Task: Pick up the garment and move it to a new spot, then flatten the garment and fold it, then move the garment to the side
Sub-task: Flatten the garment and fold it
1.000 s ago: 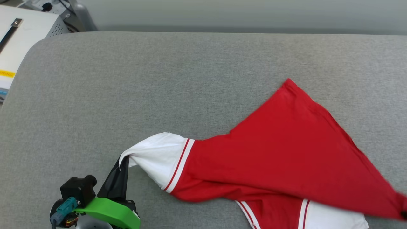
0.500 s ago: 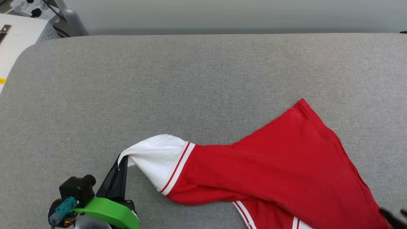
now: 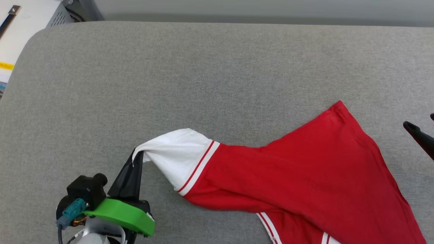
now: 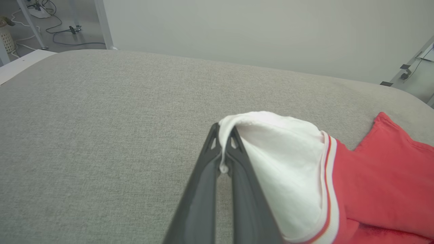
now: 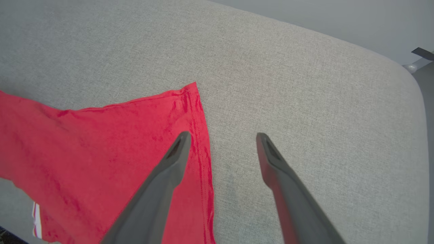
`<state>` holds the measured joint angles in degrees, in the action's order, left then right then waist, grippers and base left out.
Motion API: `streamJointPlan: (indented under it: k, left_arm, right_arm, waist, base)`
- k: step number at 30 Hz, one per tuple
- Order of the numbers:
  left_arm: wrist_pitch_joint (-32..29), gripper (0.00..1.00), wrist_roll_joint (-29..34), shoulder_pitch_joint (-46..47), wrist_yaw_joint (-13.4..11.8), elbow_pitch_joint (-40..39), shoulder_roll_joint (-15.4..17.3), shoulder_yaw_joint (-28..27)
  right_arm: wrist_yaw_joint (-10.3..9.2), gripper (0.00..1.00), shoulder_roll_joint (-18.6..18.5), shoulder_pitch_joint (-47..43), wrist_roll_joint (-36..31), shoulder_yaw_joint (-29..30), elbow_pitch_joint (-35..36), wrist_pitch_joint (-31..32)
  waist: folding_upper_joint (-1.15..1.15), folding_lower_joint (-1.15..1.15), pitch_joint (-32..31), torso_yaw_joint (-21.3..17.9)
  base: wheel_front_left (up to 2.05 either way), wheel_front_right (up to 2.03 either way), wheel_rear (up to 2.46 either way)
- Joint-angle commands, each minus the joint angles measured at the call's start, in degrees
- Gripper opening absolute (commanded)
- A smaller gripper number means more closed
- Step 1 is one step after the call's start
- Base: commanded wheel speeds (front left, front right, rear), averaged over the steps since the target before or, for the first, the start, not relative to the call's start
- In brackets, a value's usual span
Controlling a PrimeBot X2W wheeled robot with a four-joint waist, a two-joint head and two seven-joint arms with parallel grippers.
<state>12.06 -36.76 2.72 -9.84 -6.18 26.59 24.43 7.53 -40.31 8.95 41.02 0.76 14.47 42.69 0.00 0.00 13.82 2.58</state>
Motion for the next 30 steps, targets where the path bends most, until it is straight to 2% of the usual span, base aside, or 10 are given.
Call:
streamJointPlan:
  k: [1, 6, 10, 18, 25, 26, 27, 28, 30]
  left_arm:
    - [0.05, 0.00, 0.91, 1.55, 0.18, -0.25, -0.37, 0.17]
    - [0.36, 0.00, 1.52, 4.07, 1.04, 0.04, -1.51, 1.22]
    - [0.76, 0.00, 1.74, 5.95, 1.65, 0.44, -2.44, 1.57]
    - [1.58, 0.00, 2.19, 8.15, 2.55, 1.37, -3.82, 1.92]
    - [1.99, 0.00, 2.38, 9.23, 3.26, 2.46, -4.36, 1.97]
    - [2.04, 0.00, 2.37, 9.24, 3.33, 2.68, -4.36, 1.91]
    - [2.08, 0.00, 2.35, 9.22, 3.35, 2.86, -4.35, 1.81]
    - [2.14, 0.00, 2.31, 9.15, 3.37, 3.10, -4.34, 1.70]
    - [2.22, 0.00, 2.19, 8.95, 3.42, 3.62, -4.30, 1.50]
  right_arm:
    - [-0.04, 1.00, -0.36, 3.30, -0.21, -1.88, -0.83, 1.48]
    - [-0.04, 1.00, -1.11, 14.78, -1.29, -11.05, -7.66, 7.77]
    - [-0.04, 1.00, -0.62, 21.55, -2.40, -17.26, -14.12, 10.29]
    - [-0.04, 1.00, 3.13, 29.32, -2.89, -25.47, -27.80, 8.58]
    - [-0.04, 1.00, 2.93, 29.02, -2.08, -34.13, -35.79, 8.22]
    - [-0.04, 0.40, 2.87, 28.68, -1.01, -35.31, -36.39, 8.54]
    - [-0.04, 0.11, 2.87, 28.61, -0.16, -35.89, -36.62, 8.22]
    - [-0.04, 0.00, 2.85, 28.68, 0.74, -36.35, -36.82, 7.37]
    - [-0.04, 0.00, 2.81, 29.28, 1.96, -36.52, -37.02, 4.63]
  waist:
    - [0.00, 0.00, 1.87, 1.57]
    - [0.00, 0.00, 4.42, 3.34]
    - [0.00, 0.00, 6.16, 4.81]
    - [0.00, 0.00, 8.64, 6.67]
    - [0.00, 0.00, 9.81, 7.09]
    - [0.00, 0.00, 9.77, 7.02]
    - [0.00, 0.00, 9.66, 6.88]
    - [0.00, 0.00, 9.45, 6.69]
    - [0.00, 0.00, 8.71, 6.17]
  base:
    - [0.00, 0.00, 0.00]
    - [0.00, 0.00, 0.00]
    - [0.00, 0.00, 0.00]
    - [0.00, 0.00, 0.00]
    - [0.00, 0.00, 0.00]
    - [0.00, 0.00, 0.00]
    - [0.00, 0.00, 0.00]
    - [0.00, 0.00, 0.00]
    - [0.00, 0.00, 0.00]
